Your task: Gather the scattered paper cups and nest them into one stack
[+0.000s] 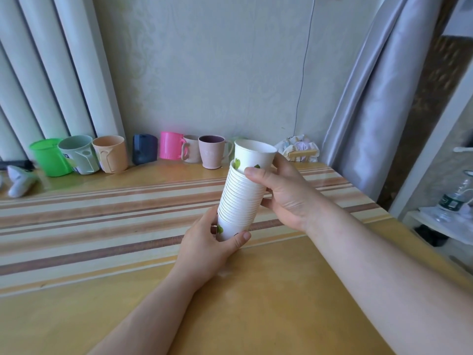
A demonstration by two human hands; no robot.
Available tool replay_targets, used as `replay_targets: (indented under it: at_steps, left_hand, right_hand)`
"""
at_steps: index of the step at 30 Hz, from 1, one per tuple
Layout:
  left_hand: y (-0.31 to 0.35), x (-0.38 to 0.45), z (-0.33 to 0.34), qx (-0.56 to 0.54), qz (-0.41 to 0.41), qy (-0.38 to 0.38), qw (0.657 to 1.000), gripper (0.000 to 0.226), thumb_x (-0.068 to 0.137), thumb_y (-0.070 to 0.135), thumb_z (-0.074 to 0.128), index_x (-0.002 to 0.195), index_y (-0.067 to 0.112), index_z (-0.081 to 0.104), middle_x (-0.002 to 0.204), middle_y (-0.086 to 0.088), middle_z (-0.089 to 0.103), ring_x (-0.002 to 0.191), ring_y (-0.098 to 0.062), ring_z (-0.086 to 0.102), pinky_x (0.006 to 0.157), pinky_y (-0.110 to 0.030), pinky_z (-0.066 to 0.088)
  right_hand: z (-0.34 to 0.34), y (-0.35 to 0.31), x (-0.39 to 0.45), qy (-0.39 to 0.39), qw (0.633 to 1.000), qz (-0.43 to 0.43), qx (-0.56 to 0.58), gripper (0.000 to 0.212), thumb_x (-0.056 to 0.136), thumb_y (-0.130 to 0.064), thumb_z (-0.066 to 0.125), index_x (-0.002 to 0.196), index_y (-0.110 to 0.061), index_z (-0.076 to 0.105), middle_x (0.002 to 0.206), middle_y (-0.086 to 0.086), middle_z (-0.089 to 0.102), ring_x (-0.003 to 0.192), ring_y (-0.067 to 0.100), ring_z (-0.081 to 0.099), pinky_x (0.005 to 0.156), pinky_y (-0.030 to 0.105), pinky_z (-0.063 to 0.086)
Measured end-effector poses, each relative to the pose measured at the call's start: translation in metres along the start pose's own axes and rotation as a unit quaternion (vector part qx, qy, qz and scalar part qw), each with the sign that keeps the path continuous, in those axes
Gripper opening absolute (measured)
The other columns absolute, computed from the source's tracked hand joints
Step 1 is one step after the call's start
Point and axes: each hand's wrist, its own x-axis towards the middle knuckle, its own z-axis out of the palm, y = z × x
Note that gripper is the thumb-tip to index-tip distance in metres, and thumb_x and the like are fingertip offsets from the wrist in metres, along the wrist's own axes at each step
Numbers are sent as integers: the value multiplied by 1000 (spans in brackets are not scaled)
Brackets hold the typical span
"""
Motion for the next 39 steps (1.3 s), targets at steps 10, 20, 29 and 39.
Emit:
replay_targets:
  at_steps: [10,20,29,39]
  left_hand:
    - [2,-2,-2,-3,-4,0,1000,58,76,61,89,127,48,63,109,19,74,104,0,64,90,-33,57]
    - [4,-3,0,33,-16,13,999,53,71,50,83,120,50,61,107,21,69,100,-7,70,80,-42,65]
    - [-4,4,-1,51,-35,31,998,83,77,1,67,146,44,46,110,22,70,100,-17,72,70,-19,49]
    - [-1,8,-1,128,-54,-8,990,36,80,19,68,112,24,52,105,8,62,105,-24,59,80,-34,48]
  right_hand:
    - [-13,60,-8,-16,998,23,-50,98,63,-51,101,146,-21,58,142,9,71,131,32,70,102,55,61]
    - [8,110,-7,55,952,33,-298,69,65,-45,94,127,-41,65,117,-19,77,102,3,75,93,38,65]
    - [37,109,19,102,918,28,-382,48,73,-49,83,115,-34,66,105,-13,80,98,11,74,83,34,63]
    - [15,104,-5,44,882,40,-468,60,89,-70,64,133,-30,60,133,-5,72,125,22,66,102,44,56]
